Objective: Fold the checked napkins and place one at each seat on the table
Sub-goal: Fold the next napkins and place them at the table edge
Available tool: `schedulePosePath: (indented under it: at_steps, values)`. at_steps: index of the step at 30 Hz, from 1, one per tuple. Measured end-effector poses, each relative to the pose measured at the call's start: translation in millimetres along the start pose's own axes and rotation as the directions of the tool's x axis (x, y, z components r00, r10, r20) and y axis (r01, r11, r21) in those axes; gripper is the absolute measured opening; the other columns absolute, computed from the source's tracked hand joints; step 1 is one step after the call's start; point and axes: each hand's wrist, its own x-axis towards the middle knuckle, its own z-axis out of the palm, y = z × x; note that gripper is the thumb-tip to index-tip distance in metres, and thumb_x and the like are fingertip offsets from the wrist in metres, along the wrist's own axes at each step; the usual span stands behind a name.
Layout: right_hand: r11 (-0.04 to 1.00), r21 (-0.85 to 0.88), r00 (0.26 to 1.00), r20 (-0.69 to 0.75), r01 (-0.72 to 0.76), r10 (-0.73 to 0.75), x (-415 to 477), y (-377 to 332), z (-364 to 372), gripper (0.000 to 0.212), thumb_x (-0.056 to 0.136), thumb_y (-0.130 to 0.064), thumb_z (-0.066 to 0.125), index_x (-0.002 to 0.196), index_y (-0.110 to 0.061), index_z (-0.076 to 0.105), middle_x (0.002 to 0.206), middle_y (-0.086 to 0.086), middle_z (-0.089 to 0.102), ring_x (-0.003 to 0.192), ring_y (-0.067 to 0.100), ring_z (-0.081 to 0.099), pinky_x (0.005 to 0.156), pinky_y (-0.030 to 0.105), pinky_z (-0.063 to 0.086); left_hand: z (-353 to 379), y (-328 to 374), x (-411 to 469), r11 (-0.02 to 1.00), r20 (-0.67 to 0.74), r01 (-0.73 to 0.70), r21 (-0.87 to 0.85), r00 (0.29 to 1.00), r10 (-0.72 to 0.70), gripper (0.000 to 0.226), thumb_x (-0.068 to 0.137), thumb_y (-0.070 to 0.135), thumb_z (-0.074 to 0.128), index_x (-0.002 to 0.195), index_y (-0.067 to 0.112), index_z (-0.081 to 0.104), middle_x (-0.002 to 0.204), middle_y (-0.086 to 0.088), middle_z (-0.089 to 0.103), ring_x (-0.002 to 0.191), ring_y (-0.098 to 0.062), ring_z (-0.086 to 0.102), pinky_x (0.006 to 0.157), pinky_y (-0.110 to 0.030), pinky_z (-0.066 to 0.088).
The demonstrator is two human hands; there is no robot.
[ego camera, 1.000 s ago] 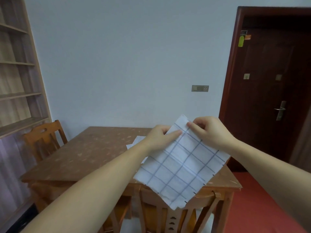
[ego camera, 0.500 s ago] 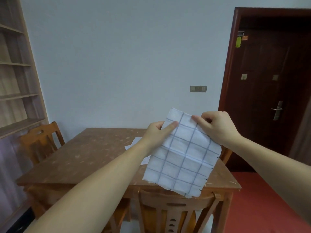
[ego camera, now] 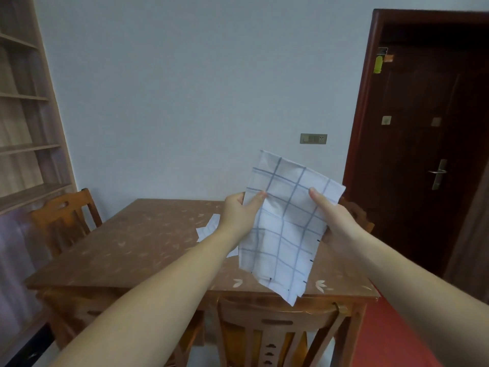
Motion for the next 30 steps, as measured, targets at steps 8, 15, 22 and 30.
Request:
schedulePosePath:
  at_steps: [8, 15, 22, 30]
  values:
    - [0.945, -0.308, 0.994, 0.038, 0.107, -0.1, -11.1, 10.3, -0.9, 0.01, 0.09, -0.01, 0.067, 0.099, -0.007, 0.071, 0.079, -0.007, 0.076, 0.076, 0.009, 0.073, 0.072, 0.024, 0.057, 1.5, -0.5, -5.4, 0.996, 0.004, 0.089, -0.028, 0.996, -0.089, 0.033, 0.09, 0.039, 0.066, 0.091, 0.007, 0.073, 0.091, -0.004, 0.075, 0.087, -0.02, 0.069, 0.082, -0.037, 0.054]
    - [0.916, -0.4, 0.993, 0.116, 0.019, 0.03, -9.3, -11.8, -23.5, 0.018, 0.086, -0.017, 0.073, 0.101, -0.007, 0.072, 0.097, 0.003, 0.077, 0.092, 0.02, 0.073, 0.086, 0.034, 0.055, -23.8, 14.6, -7.9, 0.969, 0.293, 0.149, 0.199, 0.934, -0.203, 0.016, 0.087, 0.031, 0.072, 0.093, 0.016, 0.074, 0.082, -0.003, 0.068, 0.074, -0.021, 0.059, 0.063, -0.029, 0.045]
    - [0.941, -0.336, 0.986, 0.14, -0.039, 0.091, -11.4, -18.5, -37.1, 0.024, 0.089, 0.0, 0.063, 0.113, 0.002, 0.067, 0.109, 0.015, 0.074, 0.1, 0.029, 0.071, 0.085, 0.039, 0.058, -32.5, 18.1, -11.8, 0.969, 0.389, 0.224, 0.106, 0.887, -0.248, 0.01, 0.092, 0.009, 0.064, 0.098, 0.013, 0.071, 0.09, -0.003, 0.076, 0.077, -0.013, 0.072, 0.066, -0.026, 0.058]
    - [0.954, -0.298, 0.978, 0.185, -0.033, 0.091, -15.2, -22.5, -53.6, 0.04, 0.095, 0.007, 0.044, 0.075, -0.01, 0.074, 0.081, 0.007, 0.074, 0.072, 0.02, 0.071, 0.06, 0.031, 0.056, -37.7, 32.4, -22.9, 0.967, 0.461, 0.242, 0.083, 0.851, -0.253, 0.03, 0.098, -0.008, 0.041, 0.083, 0.005, 0.063, 0.051, 0.008, 0.061, 0.042, -0.003, 0.056, 0.045, -0.014, 0.046]
